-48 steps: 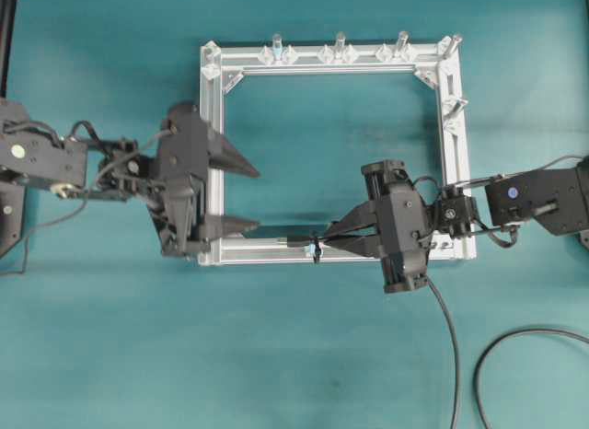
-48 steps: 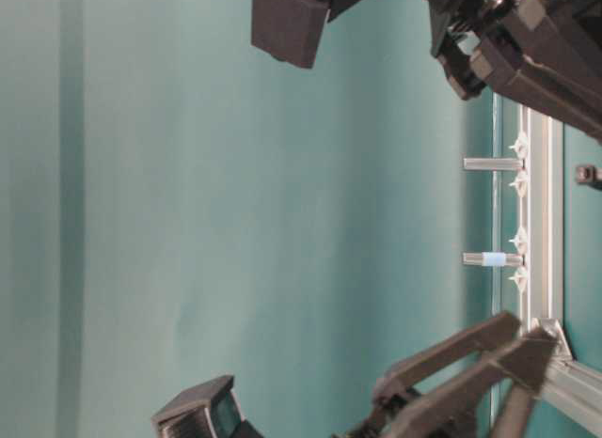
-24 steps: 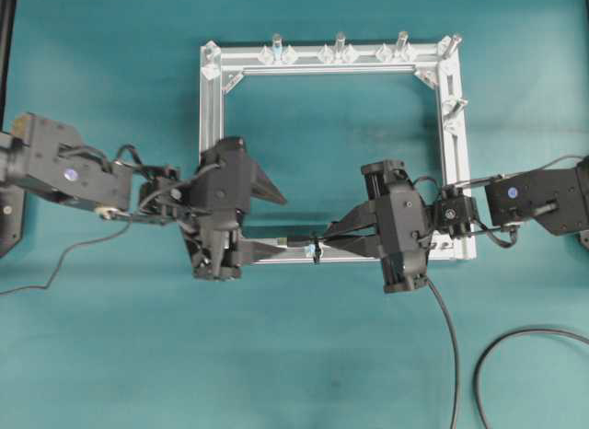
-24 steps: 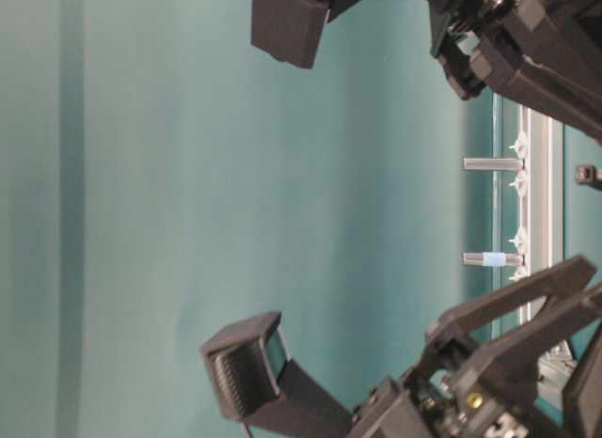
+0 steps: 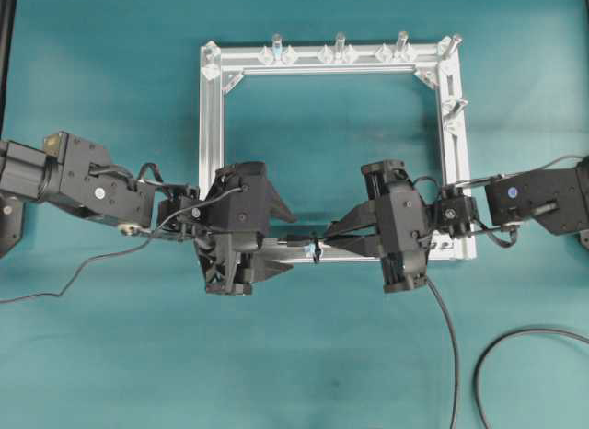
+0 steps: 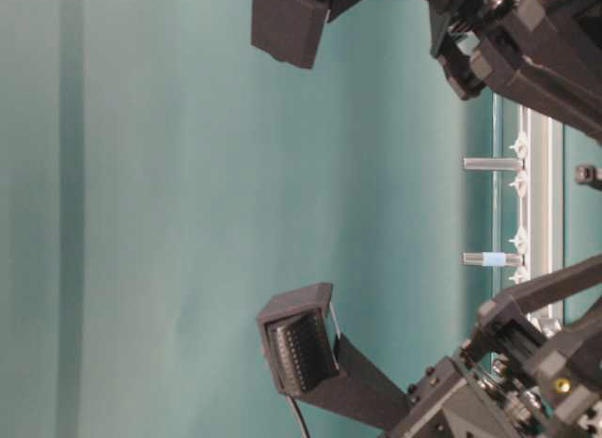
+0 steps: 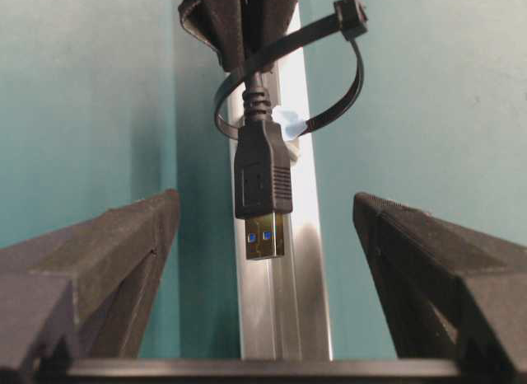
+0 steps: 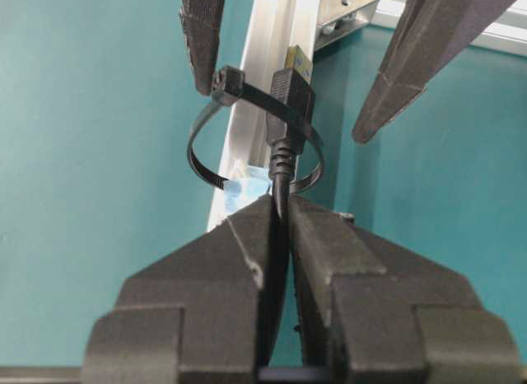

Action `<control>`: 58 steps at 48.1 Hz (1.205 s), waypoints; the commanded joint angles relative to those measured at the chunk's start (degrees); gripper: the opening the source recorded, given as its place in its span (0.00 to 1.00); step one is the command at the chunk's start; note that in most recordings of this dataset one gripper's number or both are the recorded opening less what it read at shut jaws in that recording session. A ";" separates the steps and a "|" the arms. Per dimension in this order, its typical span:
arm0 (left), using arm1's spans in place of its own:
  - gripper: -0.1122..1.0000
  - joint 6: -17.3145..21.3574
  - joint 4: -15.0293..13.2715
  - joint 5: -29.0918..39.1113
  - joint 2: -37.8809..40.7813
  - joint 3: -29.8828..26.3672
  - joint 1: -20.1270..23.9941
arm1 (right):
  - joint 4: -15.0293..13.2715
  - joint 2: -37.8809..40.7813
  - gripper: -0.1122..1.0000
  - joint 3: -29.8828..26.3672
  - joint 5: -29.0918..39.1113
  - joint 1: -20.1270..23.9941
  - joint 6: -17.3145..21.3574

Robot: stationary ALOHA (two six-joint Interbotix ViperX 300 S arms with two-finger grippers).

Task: Insert the wire through the string loop located in the center.
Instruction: 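Move the left gripper to the plug past the loop and grasp it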

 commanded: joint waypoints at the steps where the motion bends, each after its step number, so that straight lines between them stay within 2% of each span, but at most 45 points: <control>1: 0.87 0.18 0.18 -0.44 -0.70 -0.88 -0.18 | 0.00 -0.79 0.18 -0.88 -0.53 -0.18 -0.18; 46: 0.85 0.18 0.18 -0.44 1.14 -3.69 -0.18 | -0.35 -0.79 0.18 -0.79 -0.53 -0.18 -0.09; 50: 0.76 0.18 0.18 -0.44 1.05 -3.69 -0.18 | -0.35 -0.79 0.18 -0.88 -0.53 -0.26 -0.18; 58: 0.34 0.62 0.26 -0.53 0.09 -3.52 -0.18 | -0.35 -0.79 0.18 -0.79 -0.53 -0.18 -0.09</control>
